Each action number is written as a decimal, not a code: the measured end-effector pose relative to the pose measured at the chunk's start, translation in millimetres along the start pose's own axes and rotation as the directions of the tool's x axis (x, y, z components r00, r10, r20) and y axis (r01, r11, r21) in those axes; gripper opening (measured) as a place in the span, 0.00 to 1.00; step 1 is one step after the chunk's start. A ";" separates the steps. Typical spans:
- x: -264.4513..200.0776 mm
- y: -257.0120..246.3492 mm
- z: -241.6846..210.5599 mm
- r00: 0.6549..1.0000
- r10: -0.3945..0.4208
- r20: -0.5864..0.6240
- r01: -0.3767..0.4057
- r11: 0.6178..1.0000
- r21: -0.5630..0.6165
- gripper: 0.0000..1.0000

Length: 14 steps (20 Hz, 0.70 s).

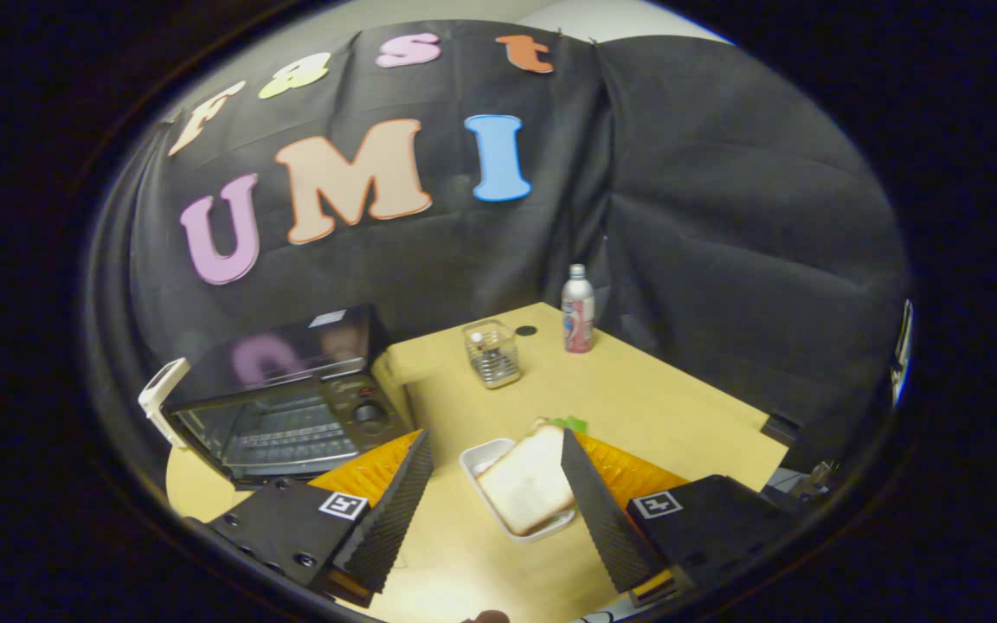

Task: Open the toaster oven, put the food inside, and close the toaster oven door.

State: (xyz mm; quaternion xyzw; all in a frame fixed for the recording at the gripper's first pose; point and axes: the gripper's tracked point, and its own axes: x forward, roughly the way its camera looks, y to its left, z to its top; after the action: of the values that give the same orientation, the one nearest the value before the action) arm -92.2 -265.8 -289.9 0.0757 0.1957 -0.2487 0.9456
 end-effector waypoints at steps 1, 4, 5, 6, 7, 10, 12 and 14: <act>4.1 -14.2 1.5 1.000 -0.024 0.002 0.024 0.999 0.026 0.95; 17.1 -42.2 -6.1 0.999 -0.039 -0.012 0.040 0.993 0.114 0.95; 23.2 -46.9 -12.2 0.999 -0.035 -0.022 0.037 0.990 0.138 0.95; 29.9 -50.3 -19.7 0.999 -0.025 -0.039 0.031 0.987 0.159 0.95; 37.5 -52.0 -28.1 0.998 -0.011 -0.060 0.022 0.984 0.176 0.95; 62.1 -42.4 -54.4 0.990 0.062 -0.123 -0.034 0.976 0.216 0.86; 76.0 -34.9 -73.2 0.980 0.096 -0.175 -0.058 0.976 0.210 0.77; 83.3 -33.8 -90.4 0.965 0.105 -0.240 -0.059 0.980 0.190 0.69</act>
State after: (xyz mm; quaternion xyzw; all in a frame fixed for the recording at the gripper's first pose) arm -72.5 -310.0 -407.9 0.2002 0.2861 -0.2145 0.9122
